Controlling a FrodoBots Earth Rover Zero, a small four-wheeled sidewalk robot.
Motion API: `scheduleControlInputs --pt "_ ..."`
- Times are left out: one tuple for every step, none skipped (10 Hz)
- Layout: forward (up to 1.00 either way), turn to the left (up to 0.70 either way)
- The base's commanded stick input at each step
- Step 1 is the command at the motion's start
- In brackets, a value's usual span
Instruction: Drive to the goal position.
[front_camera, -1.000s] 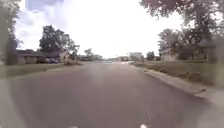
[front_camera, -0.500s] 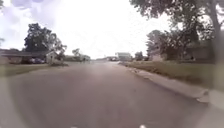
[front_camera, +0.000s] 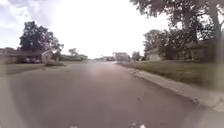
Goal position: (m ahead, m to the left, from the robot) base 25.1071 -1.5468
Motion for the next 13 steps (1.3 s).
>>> scheduleControlInputs --pt "1.0 0.0" --pt "1.0 0.0" --pt "1.0 0.0" --pt "1.0 0.0" --pt "1.0 0.0" --pt "1.0 0.0" --pt "1.0 0.0" --pt "1.0 0.0" --pt "1.0 0.0" --pt "1.0 0.0" --pt "1.0 0.0" --pt "1.0 0.0" --pt "1.0 0.0"
